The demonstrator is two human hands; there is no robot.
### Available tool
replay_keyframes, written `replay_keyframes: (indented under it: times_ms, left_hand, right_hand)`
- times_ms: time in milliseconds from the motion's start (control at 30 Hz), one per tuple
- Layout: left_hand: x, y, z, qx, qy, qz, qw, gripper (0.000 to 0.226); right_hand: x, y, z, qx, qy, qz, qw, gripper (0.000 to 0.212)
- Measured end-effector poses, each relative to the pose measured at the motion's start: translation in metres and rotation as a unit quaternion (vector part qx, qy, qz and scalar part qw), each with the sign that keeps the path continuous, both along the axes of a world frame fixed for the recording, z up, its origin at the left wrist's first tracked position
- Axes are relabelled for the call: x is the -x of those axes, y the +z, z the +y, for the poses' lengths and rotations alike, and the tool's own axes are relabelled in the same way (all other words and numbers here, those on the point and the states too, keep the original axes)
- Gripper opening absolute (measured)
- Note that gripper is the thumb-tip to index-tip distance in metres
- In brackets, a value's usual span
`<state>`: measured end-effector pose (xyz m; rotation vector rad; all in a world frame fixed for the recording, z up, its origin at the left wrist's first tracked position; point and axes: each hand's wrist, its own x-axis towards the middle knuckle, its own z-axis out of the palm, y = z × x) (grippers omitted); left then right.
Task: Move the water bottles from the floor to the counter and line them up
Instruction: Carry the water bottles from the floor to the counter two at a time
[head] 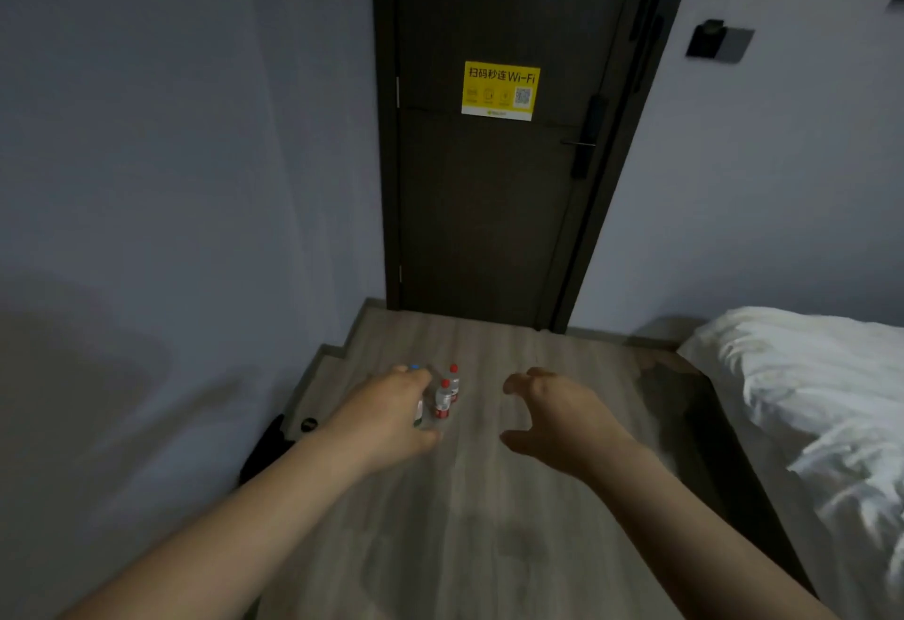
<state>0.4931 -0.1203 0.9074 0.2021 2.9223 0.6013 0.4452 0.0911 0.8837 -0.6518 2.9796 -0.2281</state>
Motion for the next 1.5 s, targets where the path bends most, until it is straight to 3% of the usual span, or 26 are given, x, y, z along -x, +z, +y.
replay_keyframes:
  times_ms: [133,633,1100,1267,1400,1500]
  left_hand:
    - [0.066,-0.003,0.011,-0.013,0.019,0.005,1.000,0.020]
    - [0.265,-0.040,0.008,-0.030,0.079,-0.050,0.995,0.026]
    - [0.431,-0.119,-0.048,-0.071,0.097,-0.102,0.988,0.027]
    - [0.467,-0.159,-0.055,-0.065,0.126,-0.110,0.984,0.032]
    - [0.486,-0.209,-0.053,-0.061,0.145,-0.137,0.978,0.058]
    - [0.503,-0.251,-0.050,-0.060,0.168,-0.134,0.975,0.059]
  right_hand:
    - [0.075,-0.003,0.009,0.012,0.020,0.002,1.000,0.057]
    - [0.287,-0.027,0.004,-0.015,0.069,-0.057,0.996,0.051]
    - [0.444,-0.100,-0.041,-0.033,0.031,-0.143,0.989,0.060]
    - [0.487,-0.143,-0.049,-0.024,0.020,-0.172,0.985,0.061]
    - [0.518,-0.188,-0.048,-0.023,0.035,-0.194,0.980,0.066]
    - [0.543,-0.228,-0.049,-0.017,0.053,-0.209,0.976,0.067]
